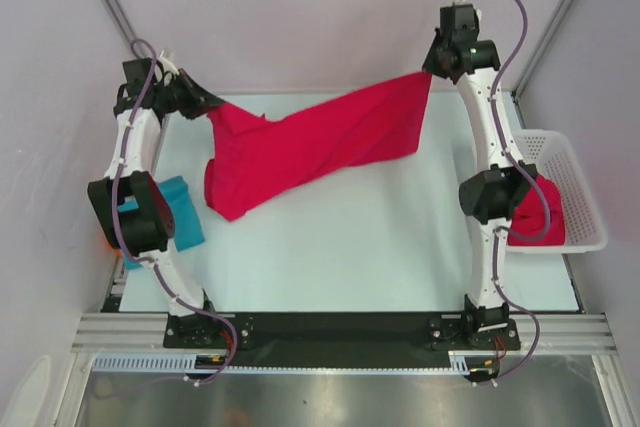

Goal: Fold and stack the t-shirts
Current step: Flatten out the tshirt

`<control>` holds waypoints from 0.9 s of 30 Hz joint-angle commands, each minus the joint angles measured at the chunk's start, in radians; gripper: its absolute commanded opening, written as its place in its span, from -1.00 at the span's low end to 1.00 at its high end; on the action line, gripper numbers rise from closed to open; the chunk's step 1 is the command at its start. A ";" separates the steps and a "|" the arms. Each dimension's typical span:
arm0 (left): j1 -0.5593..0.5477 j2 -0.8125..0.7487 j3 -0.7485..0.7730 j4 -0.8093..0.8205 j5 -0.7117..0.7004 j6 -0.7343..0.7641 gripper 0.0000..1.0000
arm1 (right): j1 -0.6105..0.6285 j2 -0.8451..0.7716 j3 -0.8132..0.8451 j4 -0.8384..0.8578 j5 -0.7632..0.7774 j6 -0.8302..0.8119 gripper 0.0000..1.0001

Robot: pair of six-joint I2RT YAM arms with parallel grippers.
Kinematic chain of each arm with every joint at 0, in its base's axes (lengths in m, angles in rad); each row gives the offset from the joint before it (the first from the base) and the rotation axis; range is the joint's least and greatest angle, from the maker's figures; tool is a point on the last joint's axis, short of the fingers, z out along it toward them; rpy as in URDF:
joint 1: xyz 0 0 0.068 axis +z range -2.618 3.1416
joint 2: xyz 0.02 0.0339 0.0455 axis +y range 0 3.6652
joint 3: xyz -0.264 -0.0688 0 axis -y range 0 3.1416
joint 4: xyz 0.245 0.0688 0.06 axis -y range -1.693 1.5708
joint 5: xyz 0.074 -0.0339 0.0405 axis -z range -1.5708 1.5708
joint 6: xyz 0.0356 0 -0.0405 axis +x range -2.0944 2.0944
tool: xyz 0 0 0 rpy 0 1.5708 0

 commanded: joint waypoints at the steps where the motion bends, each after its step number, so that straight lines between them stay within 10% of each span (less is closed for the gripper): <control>1: -0.027 -0.089 0.145 0.120 0.132 -0.050 -1.00 | -0.014 -0.003 0.324 -0.135 0.034 -0.015 -1.00; 5: -0.048 -0.279 0.003 0.192 0.236 -0.091 -0.99 | -0.003 -0.341 -0.352 0.091 0.017 0.004 -1.00; 12: -0.044 -0.623 -0.294 0.303 0.322 -0.179 -1.00 | 0.100 -0.741 -0.805 0.131 0.101 0.001 -1.00; 18: -0.045 -0.870 -0.205 0.320 0.356 -0.294 -1.00 | 0.210 -0.941 -0.716 0.013 0.165 0.015 -1.00; 27: -0.126 -1.212 -0.455 0.393 0.152 -0.358 -1.00 | 0.275 -1.061 -0.457 -0.211 0.135 0.058 -1.00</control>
